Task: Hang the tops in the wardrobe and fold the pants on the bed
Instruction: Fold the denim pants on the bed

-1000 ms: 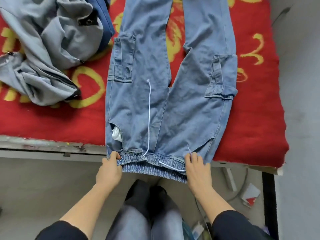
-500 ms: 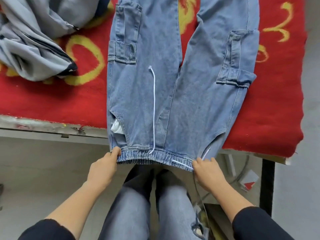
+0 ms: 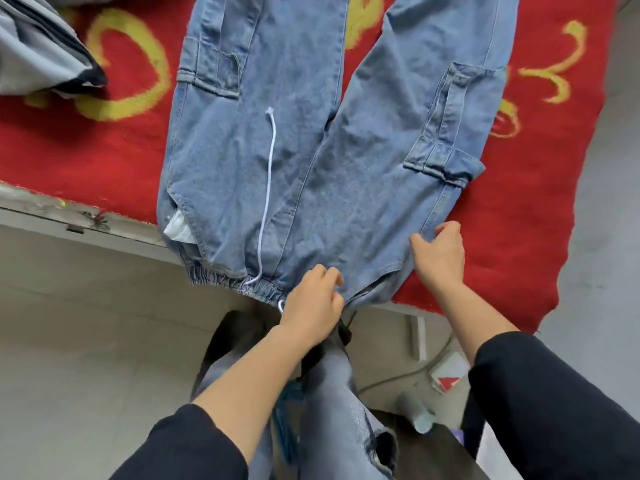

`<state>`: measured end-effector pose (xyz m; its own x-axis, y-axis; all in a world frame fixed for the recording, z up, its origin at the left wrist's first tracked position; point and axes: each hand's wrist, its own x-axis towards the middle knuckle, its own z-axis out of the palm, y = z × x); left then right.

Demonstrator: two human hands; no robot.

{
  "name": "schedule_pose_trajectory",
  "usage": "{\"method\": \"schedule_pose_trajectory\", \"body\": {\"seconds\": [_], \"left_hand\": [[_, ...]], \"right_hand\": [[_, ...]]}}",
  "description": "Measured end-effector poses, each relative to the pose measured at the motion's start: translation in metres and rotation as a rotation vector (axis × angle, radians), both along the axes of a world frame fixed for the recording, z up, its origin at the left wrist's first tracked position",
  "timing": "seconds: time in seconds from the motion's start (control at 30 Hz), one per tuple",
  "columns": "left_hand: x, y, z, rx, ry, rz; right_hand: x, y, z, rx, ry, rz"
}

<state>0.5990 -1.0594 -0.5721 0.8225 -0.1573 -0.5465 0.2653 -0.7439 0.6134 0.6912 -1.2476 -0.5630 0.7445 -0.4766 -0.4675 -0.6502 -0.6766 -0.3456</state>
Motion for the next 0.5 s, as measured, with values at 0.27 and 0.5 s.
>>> {"method": "schedule_pose_trajectory", "body": {"seconds": [0.27, 0.5], "left_hand": [[0.009, -0.078, -0.013, 0.232, 0.160, 0.016], [0.029, -0.070, 0.005, 0.136, 0.216, 0.331]], "right_hand": [[0.026, -0.009, -0.013, 0.355, 0.108, -0.279], [0.078, 0.034, 0.026, 0.756, 0.240, -0.235]]}}
